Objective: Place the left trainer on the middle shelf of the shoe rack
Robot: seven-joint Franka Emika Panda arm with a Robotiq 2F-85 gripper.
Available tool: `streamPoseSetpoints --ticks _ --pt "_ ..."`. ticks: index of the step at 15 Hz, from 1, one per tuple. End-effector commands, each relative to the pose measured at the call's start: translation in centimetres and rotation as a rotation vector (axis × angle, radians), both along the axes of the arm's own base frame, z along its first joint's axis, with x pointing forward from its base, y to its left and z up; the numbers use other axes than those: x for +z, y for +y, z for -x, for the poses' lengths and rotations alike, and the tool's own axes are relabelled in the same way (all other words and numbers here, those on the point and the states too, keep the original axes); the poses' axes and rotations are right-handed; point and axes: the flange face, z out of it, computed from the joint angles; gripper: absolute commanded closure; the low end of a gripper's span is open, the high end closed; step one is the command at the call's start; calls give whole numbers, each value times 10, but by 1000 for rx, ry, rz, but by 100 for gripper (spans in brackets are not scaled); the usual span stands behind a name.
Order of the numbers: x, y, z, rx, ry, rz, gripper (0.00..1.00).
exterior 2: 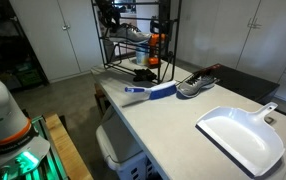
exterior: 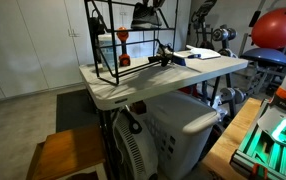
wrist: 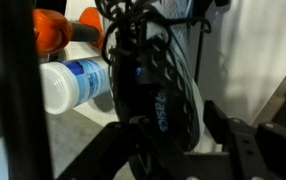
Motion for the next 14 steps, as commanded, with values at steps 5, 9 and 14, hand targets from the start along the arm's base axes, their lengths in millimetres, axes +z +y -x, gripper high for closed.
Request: streamPoseSetpoints --ticks 5,9,14 --pt "8 -1 4 15 29 30 0" --pt "14 -5 18 61 29 33 0" --pt "8 -9 16 127 41 46 0"
